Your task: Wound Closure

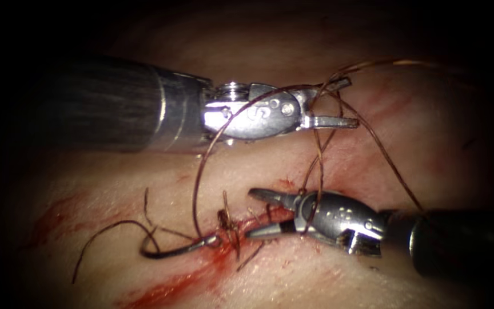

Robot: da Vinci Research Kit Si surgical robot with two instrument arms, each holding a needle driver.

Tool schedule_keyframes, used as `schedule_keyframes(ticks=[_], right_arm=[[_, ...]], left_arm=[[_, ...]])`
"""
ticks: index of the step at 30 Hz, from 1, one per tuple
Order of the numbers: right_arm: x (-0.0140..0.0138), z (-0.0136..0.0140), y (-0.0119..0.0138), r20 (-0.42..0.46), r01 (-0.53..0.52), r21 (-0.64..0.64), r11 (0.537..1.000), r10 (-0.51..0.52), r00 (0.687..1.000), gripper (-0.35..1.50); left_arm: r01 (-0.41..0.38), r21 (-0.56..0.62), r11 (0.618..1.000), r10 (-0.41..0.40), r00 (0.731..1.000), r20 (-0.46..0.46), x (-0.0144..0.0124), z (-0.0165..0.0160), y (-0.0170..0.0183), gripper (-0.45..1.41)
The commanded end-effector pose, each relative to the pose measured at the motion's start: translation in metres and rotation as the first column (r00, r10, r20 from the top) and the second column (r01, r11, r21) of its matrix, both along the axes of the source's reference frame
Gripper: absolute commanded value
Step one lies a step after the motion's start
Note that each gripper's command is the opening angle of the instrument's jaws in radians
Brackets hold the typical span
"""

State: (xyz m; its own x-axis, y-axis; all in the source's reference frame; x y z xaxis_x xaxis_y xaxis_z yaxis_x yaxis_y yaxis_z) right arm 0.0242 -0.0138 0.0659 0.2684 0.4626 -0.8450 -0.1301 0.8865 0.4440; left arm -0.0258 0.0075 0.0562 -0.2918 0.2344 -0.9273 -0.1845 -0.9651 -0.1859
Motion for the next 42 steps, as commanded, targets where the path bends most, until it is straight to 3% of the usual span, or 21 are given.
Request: schedule_keyframes(ticks=[1, 4, 13, 19, 21, 23, 24, 27, 28, 29, 35, 42], right_arm=[[0.0005, 0.0005, -0.0006, -0.005, 0.005, 0.004, 1.000, -0.005, 1.000, 1.30], [0.0004, 0.0005, -0.0007, -0.005, 0.004, 0.010, 1.000, -0.004, 1.000, 1.30], [-0.0001, 0.0002, -0.0014, -0.005, 0.010, 0.007, 1.000, -0.010, 1.000, 1.30], [-0.0005, 0.0000, -0.0017, -0.019, 0.024, 0.009, 1.000, -0.024, 1.000, 1.30], [-0.0008, 0.0000, -0.0018, -0.020, 0.027, 0.009, 1.000, -0.026, 0.999, 1.30], [-0.0009, 0.0000, -0.0019, -0.021, 0.028, 0.008, 1.000, -0.028, 0.999, 1.30], [-0.0009, 0.0001, -0.0020, -0.023, 0.027, 0.006, 1.000, -0.027, 0.999, 1.30], [-0.0007, 0.0002, -0.0021, -0.025, 0.025, 0.005, 1.000, -0.025, 0.999, 1.30], [-0.0007, 0.0001, -0.0022, -0.025, 0.025, 0.004, 1.000, -0.025, 0.999, 1.30], [-0.0007, 0.0001, -0.0022, -0.030, 0.022, 0.003, 1.000, -0.022, 0.999, 1.30], [-0.0006, -0.0002, -0.0025, -0.048, 0.013, -0.001, 1.000, -0.013, 0.999, 1.30], [-0.0008, -0.0009, -0.0018, -0.147, -0.083, 0.017, 0.996, 0.085, 0.985, 1.30]], left_arm=[[-0.014, 0.006, 1.000, 0.014, 1.000, -0.008, 0.0000, 0.0004, 0.0003, -0.05], [-0.020, 0.014, 1.000, 0.021, 1.000, -0.021, 0.0005, 0.0003, 0.0010, -0.45], [-0.018, 0.017, 1.000, 0.019, 0.998, -0.063, 0.0014, 0.0008, 0.0041, -0.45], [-0.001, -0.001, 1.000, 0.001, 0.996, -0.089, -0.0004, 0.0037, 0.0075, -0.45], [-0.002, -0.005, 1.000, 0.002, 0.996, -0.089, -0.0004, 0.0047, 0.0079, -0.27], [-0.008, -0.018, 1.000, 0.006, 0.996, -0.092, 0.0003, 0.0060, 0.0085, 0.05], [-0.003, -0.002, 1.000, 0.003, 0.996, -0.089, 0.0008, 0.0064, 0.0088, 0.09], [-0.006, -0.002, 1.000, 0.006, 0.996, -0.087, 0.0015, 0.0066, 0.0093, -0.11], [-0.005, -0.002, 1.000, 0.005, 0.996, -0.088, 0.0015, 0.0068, 0.0095, -0.42], [-0.002, -0.004, 1.000, 0.001, 0.996, -0.092, 0.0014, 0.0070, 0.0096, -0.45], [0.009, -0.020, 1.000, -0.011, 0.994, -0.111, 0.0003, 0.0096, 0.0083, -0.45], [0.042, -0.038, 0.998, -0.046, 0.994, -0.100, 0.0005, 0.0141, 0.0059, -0.45]])
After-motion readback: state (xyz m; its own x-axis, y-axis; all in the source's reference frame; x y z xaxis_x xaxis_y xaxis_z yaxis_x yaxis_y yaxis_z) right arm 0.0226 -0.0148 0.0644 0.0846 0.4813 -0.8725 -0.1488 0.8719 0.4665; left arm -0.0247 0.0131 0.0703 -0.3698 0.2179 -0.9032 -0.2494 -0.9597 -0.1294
